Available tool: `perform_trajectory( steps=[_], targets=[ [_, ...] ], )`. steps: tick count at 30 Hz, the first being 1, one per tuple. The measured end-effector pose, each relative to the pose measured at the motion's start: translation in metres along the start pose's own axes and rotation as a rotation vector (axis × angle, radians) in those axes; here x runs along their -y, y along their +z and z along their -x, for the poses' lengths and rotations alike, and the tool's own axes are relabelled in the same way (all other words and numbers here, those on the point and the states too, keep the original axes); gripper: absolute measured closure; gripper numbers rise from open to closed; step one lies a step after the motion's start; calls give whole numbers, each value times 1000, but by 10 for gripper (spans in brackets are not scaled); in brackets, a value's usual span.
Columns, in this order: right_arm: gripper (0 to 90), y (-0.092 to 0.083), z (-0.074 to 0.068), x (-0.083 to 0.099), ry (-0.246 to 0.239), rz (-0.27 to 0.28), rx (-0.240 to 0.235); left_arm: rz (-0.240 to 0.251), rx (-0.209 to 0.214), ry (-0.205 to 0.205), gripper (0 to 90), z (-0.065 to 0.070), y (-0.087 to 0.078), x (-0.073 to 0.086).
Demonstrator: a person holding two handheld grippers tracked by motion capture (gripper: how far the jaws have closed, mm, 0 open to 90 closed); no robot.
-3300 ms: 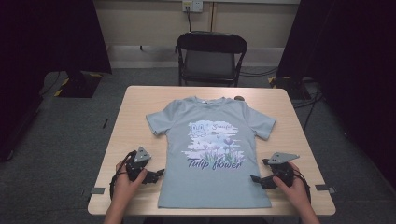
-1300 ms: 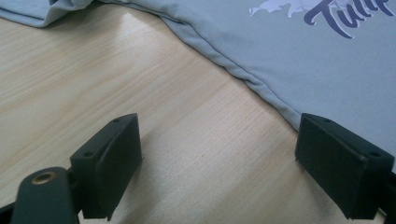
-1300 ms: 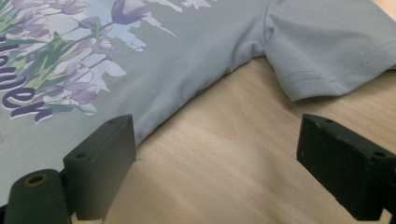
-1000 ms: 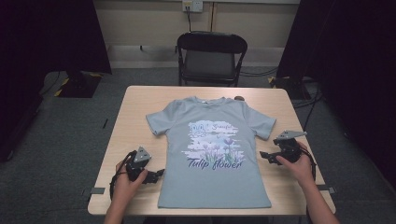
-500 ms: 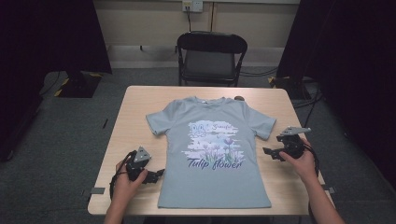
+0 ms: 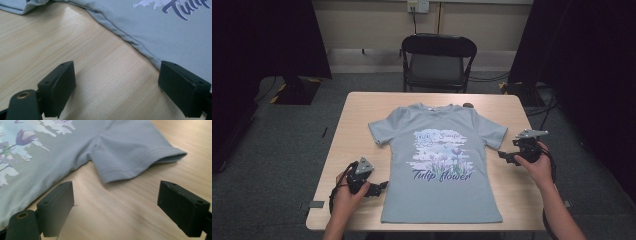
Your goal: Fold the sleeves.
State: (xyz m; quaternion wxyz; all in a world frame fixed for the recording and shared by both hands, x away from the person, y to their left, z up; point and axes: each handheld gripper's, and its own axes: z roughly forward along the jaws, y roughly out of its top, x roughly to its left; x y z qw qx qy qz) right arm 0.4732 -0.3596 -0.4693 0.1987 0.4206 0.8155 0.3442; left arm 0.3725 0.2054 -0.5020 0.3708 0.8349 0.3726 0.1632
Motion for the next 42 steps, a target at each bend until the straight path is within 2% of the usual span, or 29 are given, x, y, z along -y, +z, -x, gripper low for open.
perform_trajectory(
  steps=[6, 11, 16, 18, 19, 21, 23, 27, 29, 33, 34, 36, 37, 38, 39, 42],
  targets=[
    [146, -2, 13, -1, 49, 27, -1, 0, -2, -2, 141, 0, 0, 0],
    [162, -3, 27, -6, 96, 54, 19, 0, -1, -2, 141, 0, 0, 0],
    [184, 3, 32, -10, 108, 56, 42, 0, -1, -2, 141, 0, 0, 0],
    [265, 8, 35, -14, 139, 63, 53, 0, -1, -3, 141, 0, 0, 0],
    [265, 8, 35, -14, 139, 63, 53, 0, -1, -2, 141, 0, 0, 0],
    [299, 14, 36, -18, 144, 58, 82, 0, -1, -2, 141, 0, 0, 0],
    [324, 18, 36, -21, 161, 58, 85, 0, -1, -2, 141, 0, 0, 0],
    [341, 26, 35, -27, 153, 43, 106, 0, -1, -3, 140, 0, 0, 0],
    [388, 34, 30, -31, 140, 27, 121, 0, -1, -3, 141, 0, 0, 0],
    [424, 43, 23, -31, 139, 5, 132, 0, -1, -3, 141, 0, 0, 0],
    [429, 47, 19, -31, 135, -5, 149, 0, -1, -1, 141, 0, 0, 0],
    [432, 50, 18, -31, 132, -10, 148, 0, -2, -2, 141, 0, 0, 0],
    [446, 55, 16, -31, 124, -41, 151, 0, -2, -2, 141, 0, 0, 0],
    [446, 55, 16, -31, 124, -41, 151, 0, -2, -2, 141, 0, 0, 0],
    [484, 59, 14, -30, 127, -59, 146, 0, -1, -2, 141, 0, 0, 0],
    [523, 59, 14, -29, 149, -50, 141, 0, -1, -2, 141, 0, 0, 0]
  ],
)
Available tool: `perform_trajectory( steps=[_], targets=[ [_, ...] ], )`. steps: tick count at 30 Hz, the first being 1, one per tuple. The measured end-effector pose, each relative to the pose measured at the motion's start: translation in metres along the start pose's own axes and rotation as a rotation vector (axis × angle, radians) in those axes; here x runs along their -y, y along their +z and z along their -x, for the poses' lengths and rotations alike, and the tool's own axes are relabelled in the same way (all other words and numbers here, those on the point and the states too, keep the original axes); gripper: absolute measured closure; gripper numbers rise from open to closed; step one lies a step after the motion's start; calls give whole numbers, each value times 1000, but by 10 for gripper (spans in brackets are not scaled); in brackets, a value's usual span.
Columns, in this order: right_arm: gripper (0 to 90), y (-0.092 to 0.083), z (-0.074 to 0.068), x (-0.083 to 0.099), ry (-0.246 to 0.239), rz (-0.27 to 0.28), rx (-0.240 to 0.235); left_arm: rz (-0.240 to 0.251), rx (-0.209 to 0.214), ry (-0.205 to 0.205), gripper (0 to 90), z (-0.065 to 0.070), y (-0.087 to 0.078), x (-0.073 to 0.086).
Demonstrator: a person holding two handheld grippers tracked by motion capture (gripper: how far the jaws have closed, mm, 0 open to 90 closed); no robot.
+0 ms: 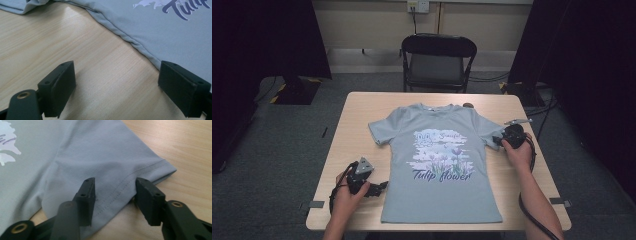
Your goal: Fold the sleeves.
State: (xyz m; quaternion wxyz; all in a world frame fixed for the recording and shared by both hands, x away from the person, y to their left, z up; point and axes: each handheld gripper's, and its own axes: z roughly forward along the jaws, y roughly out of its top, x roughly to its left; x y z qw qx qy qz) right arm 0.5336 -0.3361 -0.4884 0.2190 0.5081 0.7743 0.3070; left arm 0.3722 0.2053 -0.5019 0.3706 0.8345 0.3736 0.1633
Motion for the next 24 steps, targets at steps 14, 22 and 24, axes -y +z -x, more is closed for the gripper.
perform_trajectory(
  steps=[14, 22, 24],
  targets=[
    [842, -2, -3, 0, 30, -10, -65, -3, 0, 4, 141, 0, 0, 0],
    [851, -13, -4, -4, 26, 30, -93, -2, -1, 5, 141, 1, -1, 0],
    [851, -17, -4, -7, 39, 48, -101, -1, -1, 5, 141, 1, -1, 0]
  ],
)
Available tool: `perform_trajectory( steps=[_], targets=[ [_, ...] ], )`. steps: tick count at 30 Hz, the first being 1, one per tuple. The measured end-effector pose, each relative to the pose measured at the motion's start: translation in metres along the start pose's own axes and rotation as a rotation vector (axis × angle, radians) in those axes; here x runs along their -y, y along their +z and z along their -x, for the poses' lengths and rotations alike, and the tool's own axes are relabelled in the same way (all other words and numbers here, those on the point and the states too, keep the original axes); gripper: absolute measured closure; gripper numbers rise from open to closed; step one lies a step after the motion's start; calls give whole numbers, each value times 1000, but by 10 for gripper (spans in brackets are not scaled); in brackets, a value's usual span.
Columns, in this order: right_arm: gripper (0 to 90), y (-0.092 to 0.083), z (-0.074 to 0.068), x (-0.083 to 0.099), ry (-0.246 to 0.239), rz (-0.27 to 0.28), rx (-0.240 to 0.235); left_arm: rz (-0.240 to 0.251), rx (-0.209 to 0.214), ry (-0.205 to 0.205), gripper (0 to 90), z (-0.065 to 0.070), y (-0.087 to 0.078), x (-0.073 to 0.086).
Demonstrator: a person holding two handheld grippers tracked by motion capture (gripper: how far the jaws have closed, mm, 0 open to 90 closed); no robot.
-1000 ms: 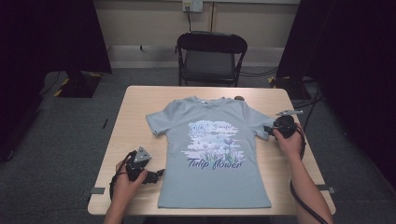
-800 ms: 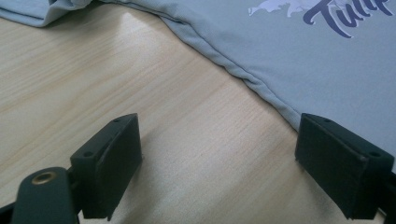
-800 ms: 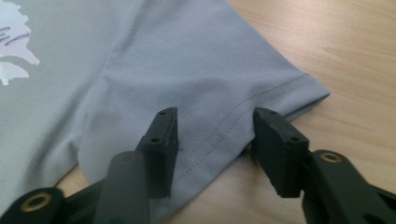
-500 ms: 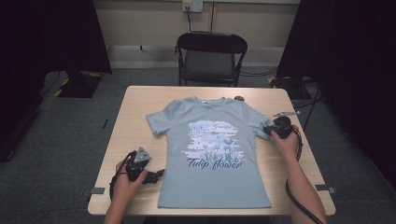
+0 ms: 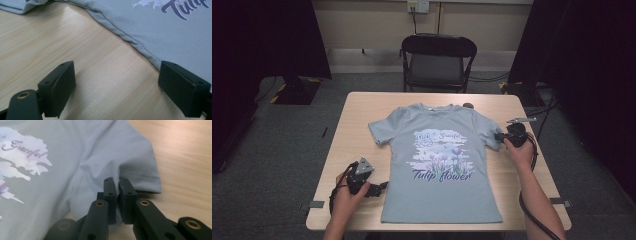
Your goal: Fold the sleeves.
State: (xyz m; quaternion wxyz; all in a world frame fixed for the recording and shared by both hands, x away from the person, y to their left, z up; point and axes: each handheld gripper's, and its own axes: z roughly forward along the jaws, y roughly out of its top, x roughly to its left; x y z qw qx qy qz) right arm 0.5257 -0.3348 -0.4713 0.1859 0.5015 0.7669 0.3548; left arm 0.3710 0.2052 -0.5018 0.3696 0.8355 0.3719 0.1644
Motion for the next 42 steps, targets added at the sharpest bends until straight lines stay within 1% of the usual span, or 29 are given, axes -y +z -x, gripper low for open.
perform_trajectory(
  steps=[2, 4, 6, 9, 12, 17, 20, 22, 23, 26, 30, 33, 36, 37, 38, 39, 42],
  targets=[
    [851, -3, 0, -3, -7, 8, 5, 0, -1, 0, 141, 0, 0, 0],
    [851, -6, -1, -4, -10, 21, -4, 0, -1, 0, 141, 0, 0, 0],
    [850, -7, -3, -5, -22, 31, -10, 0, -1, 1, 141, 0, 0, 0],
    [850, -7, -5, -6, -41, 26, -24, 0, 0, -2, 142, 1, 0, 0],
    [850, -8, -7, -8, -41, 46, -35, -1, 1, -1, 141, 1, -1, 0],
    [850, -11, -12, -15, -67, 56, -44, -1, 1, -1, 142, 1, -1, 0],
    [850, -13, -15, -18, -68, 70, -55, -1, 1, -1, 141, 1, -1, 0],
    [850, -13, -17, -20, -78, 69, -54, -2, 0, -1, 141, 1, -1, 0],
    [850, -13, -20, -22, -85, 70, -62, -1, 0, -1, 141, 1, -1, 0],
    [850, -12, -23, -23, -90, 66, -64, -1, 0, -1, 141, 1, -1, 0],
    [849, -12, -28, -25, -100, 73, -71, -2, 0, -1, 141, 1, -1, 0],
    [849, -11, -31, -27, -114, 65, -71, -2, 1, -1, 141, 1, -1, 0],
    [849, -11, -35, -30, -119, 73, -78, -2, 1, -1, 141, 1, -1, 0],
    [849, -10, -38, -32, -126, 73, -84, -2, 1, -1, 142, 1, -1, 0],
    [849, -10, -38, -32, -126, 73, -84, -2, 1, -1, 142, 1, -1, 0],
    [846, -10, -42, -35, -132, 76, -90, -2, 1, -1, 141, 1, -1, 0],
    [846, -9, -46, -37, -143, 74, -97, -2, 1, -1, 141, 1, -1, 0]
  ],
)
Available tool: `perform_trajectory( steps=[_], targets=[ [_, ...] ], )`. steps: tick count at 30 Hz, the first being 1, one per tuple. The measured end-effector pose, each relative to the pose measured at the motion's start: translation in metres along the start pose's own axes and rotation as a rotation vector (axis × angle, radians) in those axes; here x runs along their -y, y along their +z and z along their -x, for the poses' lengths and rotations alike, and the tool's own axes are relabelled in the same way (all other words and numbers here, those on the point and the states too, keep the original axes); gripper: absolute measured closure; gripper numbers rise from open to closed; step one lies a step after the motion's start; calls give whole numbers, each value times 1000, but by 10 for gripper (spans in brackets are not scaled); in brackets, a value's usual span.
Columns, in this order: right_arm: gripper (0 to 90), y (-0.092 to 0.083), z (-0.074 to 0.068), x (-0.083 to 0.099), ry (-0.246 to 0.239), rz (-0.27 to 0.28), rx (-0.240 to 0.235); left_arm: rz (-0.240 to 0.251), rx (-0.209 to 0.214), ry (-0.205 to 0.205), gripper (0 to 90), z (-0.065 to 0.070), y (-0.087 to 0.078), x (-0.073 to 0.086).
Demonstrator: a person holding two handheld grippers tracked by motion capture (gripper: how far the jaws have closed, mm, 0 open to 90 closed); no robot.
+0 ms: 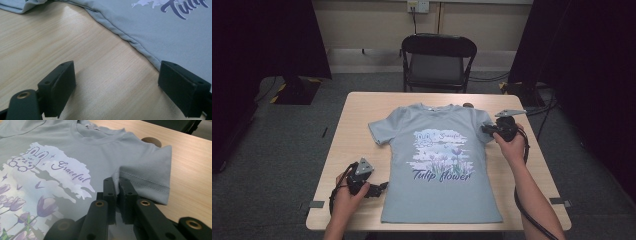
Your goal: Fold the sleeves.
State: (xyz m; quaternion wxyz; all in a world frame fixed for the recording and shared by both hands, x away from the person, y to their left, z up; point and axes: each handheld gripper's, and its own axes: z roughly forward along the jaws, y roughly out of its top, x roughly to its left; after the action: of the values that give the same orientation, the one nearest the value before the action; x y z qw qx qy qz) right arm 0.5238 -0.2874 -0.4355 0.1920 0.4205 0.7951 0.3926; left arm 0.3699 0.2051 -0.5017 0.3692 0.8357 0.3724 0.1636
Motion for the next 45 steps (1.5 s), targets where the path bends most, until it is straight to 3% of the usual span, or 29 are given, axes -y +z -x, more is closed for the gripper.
perform_trajectory(
  steps=[13, 16, 17, 19, 20, 21, 24, 30, 34, 38, 45],
  targets=[
    [823, 19, -23, -13, -54, -19, -45, -1, 1, 1, 141, 0, 0, 0],
    [747, 29, -38, -15, -89, -9, -90, 0, 1, 0, 140, 0, 0, 0],
    [640, 32, -48, -15, -130, -18, -91, 0, 2, 0, 140, 0, 0, 0],
    [599, 32, -50, -15, -133, -18, -84, 0, 1, 0, 140, 0, 0, 0],
    [546, 29, -47, -13, -102, 0, -88, -1, 2, 0, 140, 0, 0, 0],
    [546, 29, -47, -13, -102, 0, -88, -1, 2, 1, 140, 0, 0, 0],
    [473, 17, -35, -6, -39, 30, -74, -1, 3, 1, 139, 0, 0, 0],
    [452, 11, -28, 2, -21, 25, -53, -1, 5, 1, 138, 0, 0, 0],
    [457, 19, -27, 7, -9, 5, -51, 0, 5, 1, 137, 0, 0, 0],
    [489, 32, -26, 10, -30, -24, -32, 0, 5, 1, 138, 0, 0, 0],
    [567, 53, -17, 9, 10, -40, -4, 0, 7, 2, 137, 0, 0, 0]
  ],
)
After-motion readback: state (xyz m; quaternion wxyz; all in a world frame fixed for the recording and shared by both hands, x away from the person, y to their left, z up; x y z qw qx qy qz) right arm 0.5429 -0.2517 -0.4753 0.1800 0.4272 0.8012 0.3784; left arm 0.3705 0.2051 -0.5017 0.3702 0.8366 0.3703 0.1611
